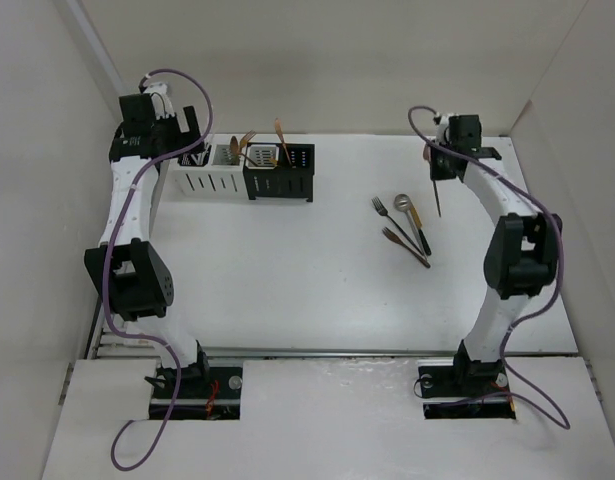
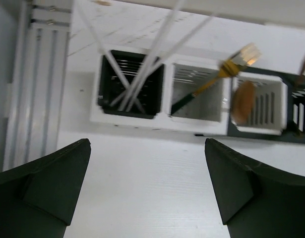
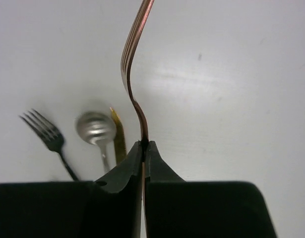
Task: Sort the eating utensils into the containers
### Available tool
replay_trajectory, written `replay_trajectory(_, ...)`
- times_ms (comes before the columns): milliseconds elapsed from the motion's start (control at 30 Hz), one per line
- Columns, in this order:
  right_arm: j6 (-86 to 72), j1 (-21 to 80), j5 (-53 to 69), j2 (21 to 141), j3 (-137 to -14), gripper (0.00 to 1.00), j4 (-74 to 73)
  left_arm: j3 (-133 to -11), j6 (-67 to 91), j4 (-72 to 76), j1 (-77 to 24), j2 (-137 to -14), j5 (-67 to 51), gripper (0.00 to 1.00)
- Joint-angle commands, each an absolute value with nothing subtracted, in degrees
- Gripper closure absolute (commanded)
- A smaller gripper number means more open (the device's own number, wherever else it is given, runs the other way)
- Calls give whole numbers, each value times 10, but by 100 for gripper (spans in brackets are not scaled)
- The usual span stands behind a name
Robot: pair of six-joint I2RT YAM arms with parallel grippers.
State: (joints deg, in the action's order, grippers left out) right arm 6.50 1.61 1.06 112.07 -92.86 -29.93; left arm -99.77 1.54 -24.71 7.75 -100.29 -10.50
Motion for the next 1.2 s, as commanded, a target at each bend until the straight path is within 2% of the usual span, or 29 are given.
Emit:
replay_trajectory(0, 23, 53, 25, 1004, -966, 100, -174, -1015, -36, -248, 51, -964, -244, 1)
replay_trajectory(133, -33, 138, 76, 971, -950, 100, -63, -1021, -55, -254, 3, -964, -326, 1)
replay_trajectory(300, -160, 228, 176, 1003, -961, 100, 99, -1015, -72, -254, -83, -964, -445, 1)
replay_trajectory(433, -212, 266, 236, 1037, -984, 100, 171, -1028, -72, -254, -116, -970, -450, 1)
replay_trajectory(800, -310, 308, 256, 1054, -947, 100, 283, -1010, -30, -214, -139, -976, -455, 2)
replay_trajectory(1033, -321, 320, 261, 1060, -934, 100, 288, -999, -4, -188, -145, -981, -428, 15)
replay_trajectory(1167, -326, 320, 261, 1060, -928, 100, 288, -1005, -4, -183, -145, -981, -428, 31)
